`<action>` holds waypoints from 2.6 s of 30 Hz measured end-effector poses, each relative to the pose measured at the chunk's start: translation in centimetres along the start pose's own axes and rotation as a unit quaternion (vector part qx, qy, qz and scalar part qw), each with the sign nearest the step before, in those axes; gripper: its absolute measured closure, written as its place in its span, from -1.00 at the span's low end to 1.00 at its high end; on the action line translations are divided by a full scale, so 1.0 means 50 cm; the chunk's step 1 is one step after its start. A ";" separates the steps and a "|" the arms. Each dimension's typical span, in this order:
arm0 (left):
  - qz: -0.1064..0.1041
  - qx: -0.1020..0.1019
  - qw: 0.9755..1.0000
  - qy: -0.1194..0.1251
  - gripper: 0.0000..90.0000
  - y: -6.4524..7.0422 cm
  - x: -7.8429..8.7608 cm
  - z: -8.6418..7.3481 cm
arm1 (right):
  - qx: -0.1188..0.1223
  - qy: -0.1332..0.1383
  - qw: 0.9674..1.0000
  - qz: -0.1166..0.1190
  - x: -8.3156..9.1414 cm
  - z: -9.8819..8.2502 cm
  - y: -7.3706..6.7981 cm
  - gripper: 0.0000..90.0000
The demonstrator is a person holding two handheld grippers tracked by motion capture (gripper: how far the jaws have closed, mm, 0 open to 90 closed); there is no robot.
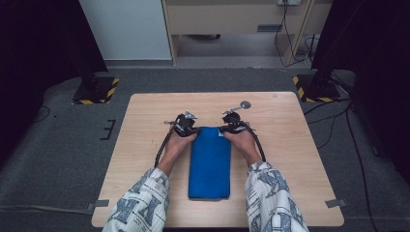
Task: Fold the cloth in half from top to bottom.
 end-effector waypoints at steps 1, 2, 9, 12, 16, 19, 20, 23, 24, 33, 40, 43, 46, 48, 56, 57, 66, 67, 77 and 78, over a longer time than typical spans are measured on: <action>0.002 0.000 1.000 0.006 0.90 0.001 0.003 0.005 | 0.000 0.005 1.000 0.001 0.003 0.003 0.001 0.88; 0.003 -0.003 1.000 0.012 0.91 0.003 0.008 0.010 | -0.004 0.007 1.000 0.002 0.007 0.005 0.001 0.88; 0.003 -0.011 0.999 0.033 0.91 0.012 0.033 0.035 | 0.002 0.032 0.999 -0.002 0.038 0.024 0.001 0.88; 0.006 -0.015 0.999 0.040 0.91 0.015 0.046 0.045 | 0.004 0.042 0.999 -0.003 0.053 0.031 -0.001 0.88; 0.007 -0.020 0.999 0.050 0.91 0.019 0.057 0.061 | 0.003 0.056 0.998 -0.003 0.073 0.046 -0.001 0.88; 0.007 -0.027 0.998 0.057 0.91 0.021 0.064 0.074 | 0.004 0.064 0.998 -0.006 0.082 0.057 0.003 0.88; 0.007 -0.030 0.998 0.057 0.91 0.022 0.065 0.076 | 0.002 0.064 0.998 -0.005 0.084 0.059 0.004 0.88; 0.007 -0.039 0.998 0.050 0.91 0.025 0.066 0.075 | 0.005 0.067 0.998 -0.003 0.089 0.059 0.006 0.88; 0.007 -0.042 0.998 0.049 0.91 0.026 0.068 0.074 | 0.008 0.068 0.998 -0.002 0.090 0.057 0.005 0.88; 0.003 -0.056 0.997 0.048 0.91 0.044 0.083 0.050 | 0.030 0.074 0.997 0.012 0.113 0.026 -0.021 0.88; 0.000 -0.056 0.997 0.049 0.91 0.051 0.093 0.040 | 0.042 0.077 0.996 0.019 0.129 0.009 -0.040 0.88; -0.001 -0.062 0.997 0.050 0.90 0.059 0.103 0.041 | 0.047 0.081 0.995 0.021 0.138 0.007 -0.045 0.88; -0.002 -0.068 0.996 0.052 0.90 0.068 0.116 0.042 | 0.047 0.088 0.995 0.024 0.150 0.006 -0.049 0.88; -0.004 -0.070 0.996 0.051 0.89 0.074 0.124 0.042 | 0.045 0.092 0.994 0.026 0.158 0.003 -0.053 0.88; -0.010 -0.080 0.996 0.049 0.89 0.098 0.142 0.037 | 0.053 0.103 0.993 0.029 0.190 -0.011 -0.063 0.88; -0.012 -0.078 0.996 0.051 0.89 0.100 0.142 0.035 | 0.056 0.103 0.993 0.030 0.193 -0.013 -0.063 0.88; -0.024 -0.076 0.995 0.055 0.89 0.118 0.157 0.026 | 0.064 0.104 0.992 0.035 0.210 -0.025 -0.073 0.88; -0.025 -0.077 0.995 0.054 0.89 0.119 0.158 0.025 | 0.065 0.104 0.992 0.035 0.212 -0.025 -0.073 0.88; -0.028 -0.070 0.996 0.056 0.88 0.122 0.162 0.018 | 0.067 0.102 0.992 0.038 0.218 -0.028 -0.075 0.88; -0.030 -0.068 0.996 0.057 0.88 0.123 0.163 0.016 | 0.067 0.105 0.992 0.037 0.219 -0.028 -0.076 0.88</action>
Point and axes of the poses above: each handheld gripper's, and its own axes: x roughly backward along the jaws, z roughly out of its top, y roughly to its right, the point moved 9 cm from there along -x, roughly forward along the jaws, and after that the axes turned 8 degrees about -z, right-handed, at the moved point
